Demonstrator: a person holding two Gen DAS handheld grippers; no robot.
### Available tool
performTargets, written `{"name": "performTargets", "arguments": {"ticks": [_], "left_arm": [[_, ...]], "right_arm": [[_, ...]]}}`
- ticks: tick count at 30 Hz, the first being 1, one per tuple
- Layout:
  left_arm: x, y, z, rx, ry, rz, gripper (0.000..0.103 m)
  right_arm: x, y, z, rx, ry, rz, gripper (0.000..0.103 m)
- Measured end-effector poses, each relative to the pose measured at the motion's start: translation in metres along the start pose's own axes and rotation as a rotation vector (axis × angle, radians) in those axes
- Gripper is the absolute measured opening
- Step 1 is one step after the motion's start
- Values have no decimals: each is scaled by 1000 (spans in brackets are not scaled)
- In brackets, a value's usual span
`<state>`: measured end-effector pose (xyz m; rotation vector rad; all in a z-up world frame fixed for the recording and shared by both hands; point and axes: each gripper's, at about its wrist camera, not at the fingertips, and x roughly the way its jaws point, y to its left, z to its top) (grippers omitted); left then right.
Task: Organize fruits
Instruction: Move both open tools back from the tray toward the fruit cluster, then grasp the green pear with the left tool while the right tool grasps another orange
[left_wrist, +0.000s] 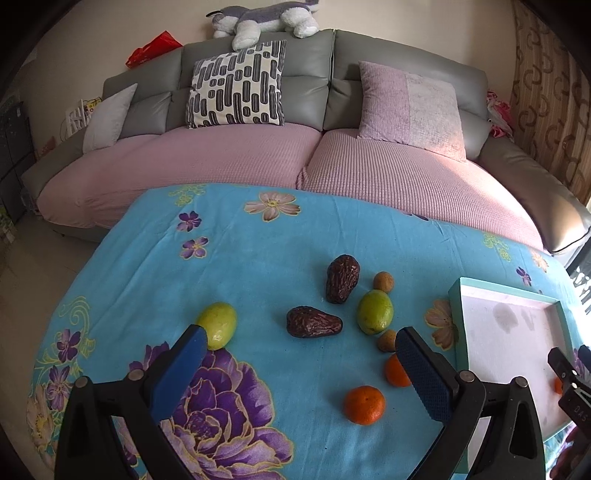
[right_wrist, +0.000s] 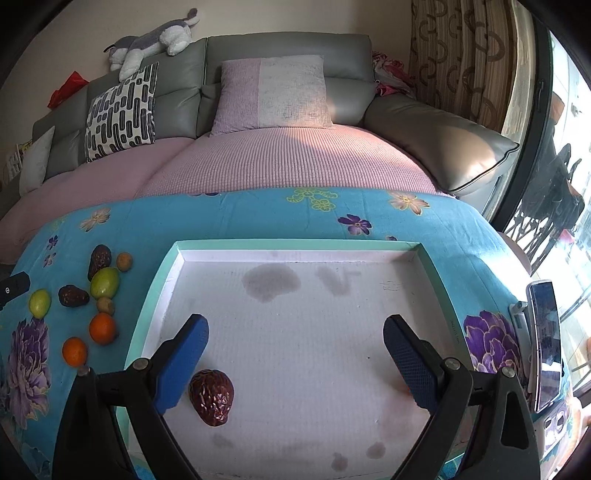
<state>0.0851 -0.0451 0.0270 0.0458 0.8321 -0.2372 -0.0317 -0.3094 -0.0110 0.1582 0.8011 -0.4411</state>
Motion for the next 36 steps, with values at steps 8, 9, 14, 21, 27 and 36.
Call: {"name": "performTargets", "arguments": {"ticks": [8,9,14,21,27,36], "left_arm": [[-6,43,8,-95,-32,27,103],[-5,48,9,-106,-31,27,103],[-4,68,9,-137,-19,35,103],[14,86,6,-188,28,43,102],[36,90,4,-201,74,30,99],[68,96,-3,-224,168,9,84]], "right_arm": [[-3,49,3,-68,-22,103,96],[-3,55,3,-74,-21,120,96],[-4,85,3,-110,-21,180,95],[1,123,0,-166,-21,235,84],[18,150,-7,-193,23,274,75],[39,169,-20,-245,90,283,62]]}}
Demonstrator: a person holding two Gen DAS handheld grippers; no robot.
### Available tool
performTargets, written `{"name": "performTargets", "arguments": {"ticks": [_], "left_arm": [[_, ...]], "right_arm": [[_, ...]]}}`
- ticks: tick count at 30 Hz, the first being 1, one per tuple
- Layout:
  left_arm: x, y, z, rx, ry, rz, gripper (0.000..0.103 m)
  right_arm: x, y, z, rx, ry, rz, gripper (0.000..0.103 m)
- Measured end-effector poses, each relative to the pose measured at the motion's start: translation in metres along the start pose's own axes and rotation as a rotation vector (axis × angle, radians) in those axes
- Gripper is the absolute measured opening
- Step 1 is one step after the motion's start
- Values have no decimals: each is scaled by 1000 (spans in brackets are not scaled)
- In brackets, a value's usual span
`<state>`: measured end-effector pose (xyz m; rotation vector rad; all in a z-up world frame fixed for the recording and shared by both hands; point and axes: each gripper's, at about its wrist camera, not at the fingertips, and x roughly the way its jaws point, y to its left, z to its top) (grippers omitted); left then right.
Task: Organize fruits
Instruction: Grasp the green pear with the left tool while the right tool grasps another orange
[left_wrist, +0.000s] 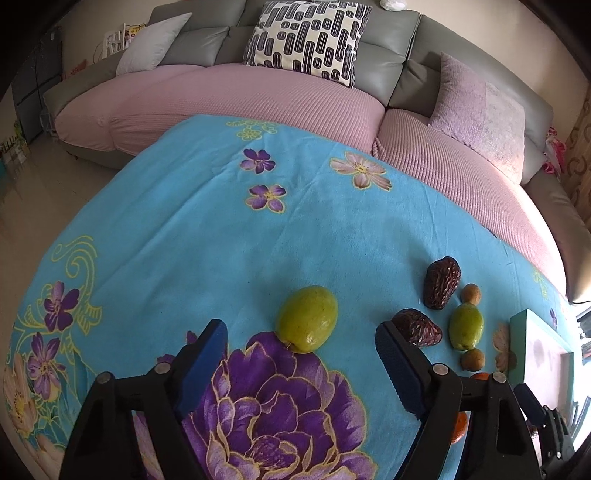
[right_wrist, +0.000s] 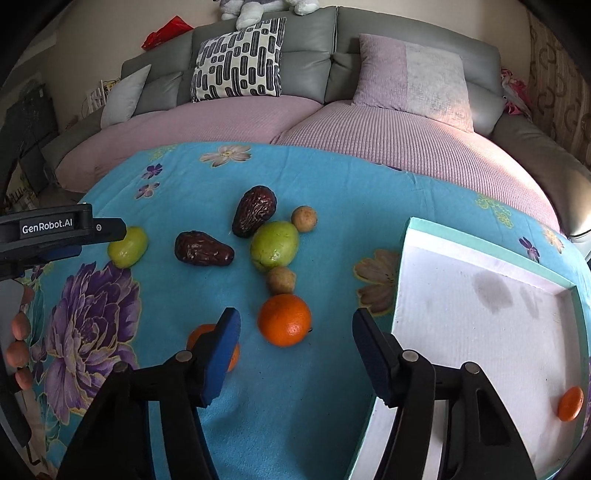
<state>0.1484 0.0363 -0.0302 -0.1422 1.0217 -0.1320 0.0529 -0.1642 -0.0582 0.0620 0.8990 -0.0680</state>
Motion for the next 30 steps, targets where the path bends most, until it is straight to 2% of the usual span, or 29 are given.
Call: {"name": "performTargets", "arguments": {"ticks": [4,8,10,11,13,15,20,26,28,29,30], "left_arm": [[12,-2,-1,11,27,12,83],[20,-3,-3,11,49,12,70],[23,-2,-3,16,53,18,66],[24,-2,-4,17,57,19,57],[25,-1,-4,14,64,16,52],[27,-1,-4,11,71,9,41],[26,-1,-4,11,69,5,39],[12,0,-2,0,36,-11,36],[4,-1,0,-6,19,-26,31],[0,-2,1,-8,9,-34,22],[-5,-3,2,-6,-5,-41,18]], "right_arm": [[9,0,-1,1,22,2,62],[17,0,-4,11,38,7,59],[20,-1,-6,11,47,3,54],[20,-1,-6,11,47,3,51],[20,-2,-7,12,47,6,49],[19,-2,-6,11,41,13,43],[19,1,-5,-1,39,19,36],[16,0,-5,6,31,19,35],[12,-2,-3,17,19,15,34],[9,-4,-2,23,13,13,34],[5,-5,-1,28,6,11,34]]}}
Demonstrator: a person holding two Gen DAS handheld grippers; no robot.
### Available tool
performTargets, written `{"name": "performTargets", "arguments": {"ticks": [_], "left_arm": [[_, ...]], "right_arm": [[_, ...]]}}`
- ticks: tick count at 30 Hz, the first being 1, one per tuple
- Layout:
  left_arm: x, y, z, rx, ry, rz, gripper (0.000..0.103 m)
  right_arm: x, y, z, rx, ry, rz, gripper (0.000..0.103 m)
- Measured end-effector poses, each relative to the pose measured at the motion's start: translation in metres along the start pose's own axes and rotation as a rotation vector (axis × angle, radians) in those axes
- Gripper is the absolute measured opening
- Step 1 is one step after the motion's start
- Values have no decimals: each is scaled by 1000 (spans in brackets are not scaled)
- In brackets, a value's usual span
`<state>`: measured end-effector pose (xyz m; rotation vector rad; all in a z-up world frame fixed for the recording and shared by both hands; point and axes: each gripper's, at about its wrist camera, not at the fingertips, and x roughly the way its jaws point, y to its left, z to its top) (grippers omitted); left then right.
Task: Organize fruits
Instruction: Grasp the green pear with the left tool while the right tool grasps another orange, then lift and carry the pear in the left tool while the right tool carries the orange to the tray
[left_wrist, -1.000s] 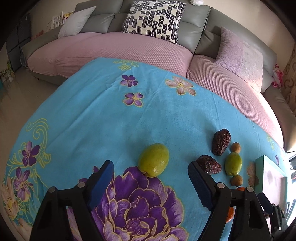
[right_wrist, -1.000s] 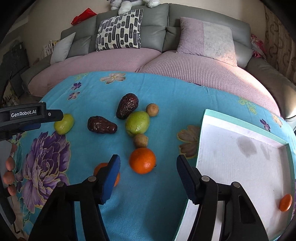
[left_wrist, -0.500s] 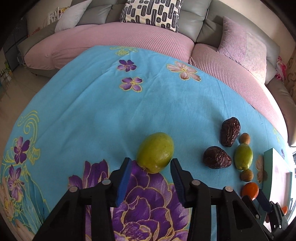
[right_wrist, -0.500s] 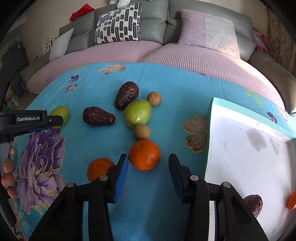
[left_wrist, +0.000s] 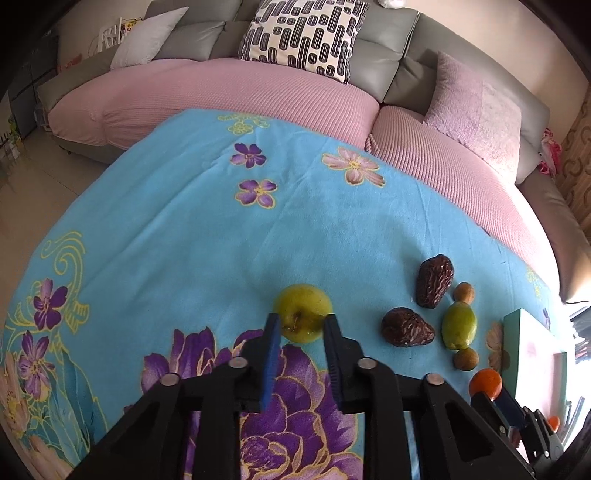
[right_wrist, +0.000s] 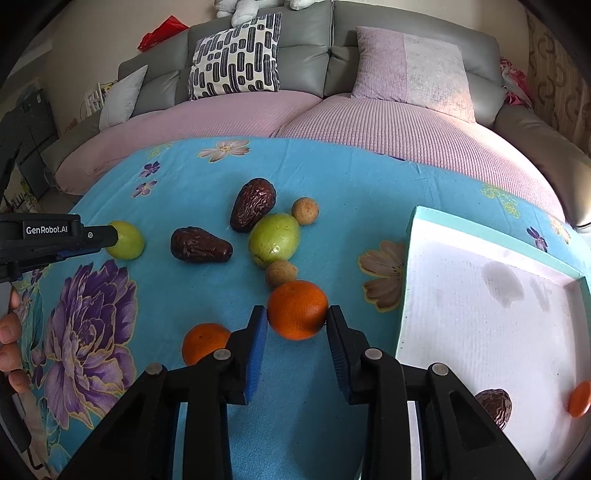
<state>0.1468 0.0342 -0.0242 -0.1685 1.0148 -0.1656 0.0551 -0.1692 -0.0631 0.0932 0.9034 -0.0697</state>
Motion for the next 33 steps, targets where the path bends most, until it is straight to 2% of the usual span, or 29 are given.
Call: {"name": "performTargets", "arguments": {"ticks": [3,7,11,13,14,15,16,21,25,28,29,33], "left_arm": [[-10,-5,2,19,-29,-5,18],[-2,-5,3,19,-4,-6,19],[6,-4,3,31,-6,33,21],[6,-3,4,48,-20,61,27],[6,-2,4,46,-24,65,39],[7,1,4,36,-23,62,56],[9,4,5,23,-18,58,59],[21,14,5,8,7,93,59],[32,22,2,-35,49,38,58],[37,18,1,-13,62,52,55],[39,16,0,-10,67,49,49],[41,14,-1,-16,69,41,49]], "right_arm": [[-10,-3,4,8,-27,4,34],[-17,-5,6,13,-42,6,34],[-18,-7,6,15,-36,14,34],[-18,-9,5,19,-35,14,34],[-18,-11,5,23,-34,14,34],[-18,-12,5,28,-32,14,34],[-18,-13,5,31,-32,14,34],[-17,-15,5,36,-27,14,34],[-17,-15,5,34,-25,15,34],[-16,-15,5,35,-20,14,34],[-15,-15,5,36,-19,14,34],[-15,-15,5,35,-19,14,34]]}}
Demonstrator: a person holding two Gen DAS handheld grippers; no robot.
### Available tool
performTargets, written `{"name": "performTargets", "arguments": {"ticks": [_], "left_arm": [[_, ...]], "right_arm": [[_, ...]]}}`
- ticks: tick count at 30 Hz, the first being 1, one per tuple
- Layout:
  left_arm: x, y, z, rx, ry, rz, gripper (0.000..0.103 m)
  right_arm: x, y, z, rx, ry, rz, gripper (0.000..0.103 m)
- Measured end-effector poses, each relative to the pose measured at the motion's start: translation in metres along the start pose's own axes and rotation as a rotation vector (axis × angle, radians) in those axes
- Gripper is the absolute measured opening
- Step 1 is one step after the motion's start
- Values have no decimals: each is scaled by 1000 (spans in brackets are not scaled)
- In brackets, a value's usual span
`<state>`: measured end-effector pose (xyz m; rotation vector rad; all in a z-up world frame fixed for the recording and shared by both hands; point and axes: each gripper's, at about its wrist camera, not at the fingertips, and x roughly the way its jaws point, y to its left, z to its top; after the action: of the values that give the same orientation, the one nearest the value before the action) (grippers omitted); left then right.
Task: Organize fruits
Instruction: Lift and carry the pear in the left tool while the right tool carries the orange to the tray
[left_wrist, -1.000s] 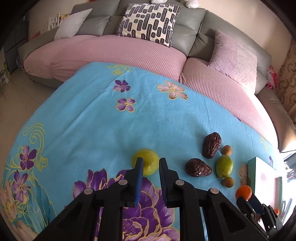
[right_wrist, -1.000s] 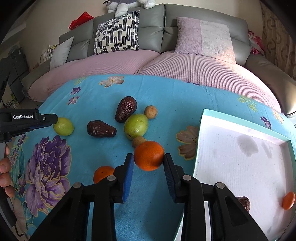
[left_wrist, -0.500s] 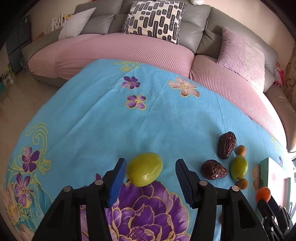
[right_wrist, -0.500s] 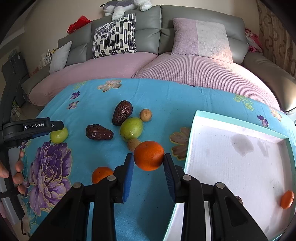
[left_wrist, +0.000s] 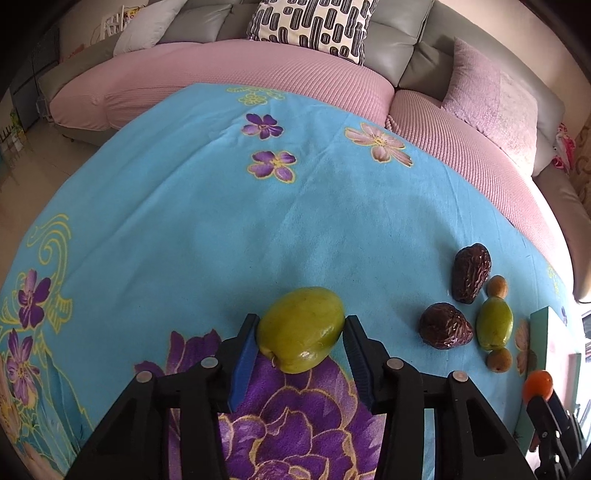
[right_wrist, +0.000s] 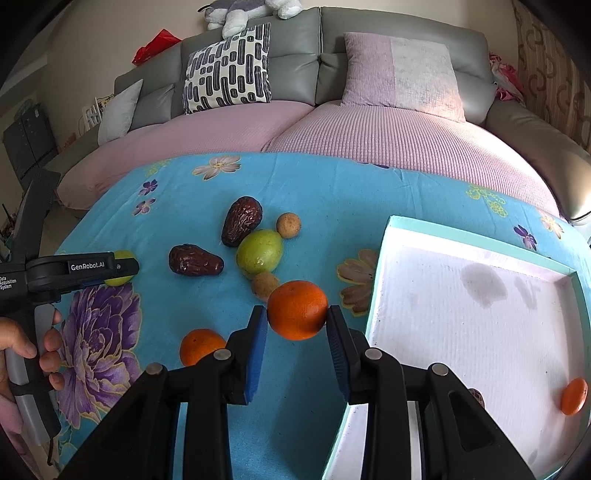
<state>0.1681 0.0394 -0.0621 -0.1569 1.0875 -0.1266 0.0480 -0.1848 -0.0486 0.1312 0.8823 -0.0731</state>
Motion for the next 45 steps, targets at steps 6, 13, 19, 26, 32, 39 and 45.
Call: {"name": "performTargets", "arguments": {"ticks": [6,13,19,26,32,39,45], "left_arm": [[-1,3,0,-23,-1,-14,48],[-13,0,1,-30,-25,-42,48],[-45,-13,3,-8,-97,-71,48],[-74,-33,-3,41,-146,-103,48],[-85,-56,-12,99,-154,-129,48],[-94,-90,-28,177,-151,-170,48],[-94,-128,-46,270,-119,-212,48]], "right_arm": [[-1,0,0,0,-1,0,34],[-5,-3,1,16,-10,12,34],[-16,-10,5,36,-32,20,34],[-33,-27,9,89,-59,22,34],[-48,-46,9,125,-75,8,34],[-61,-81,5,203,-78,-32,34],[-76,-120,-1,277,-84,-81,34]]}}
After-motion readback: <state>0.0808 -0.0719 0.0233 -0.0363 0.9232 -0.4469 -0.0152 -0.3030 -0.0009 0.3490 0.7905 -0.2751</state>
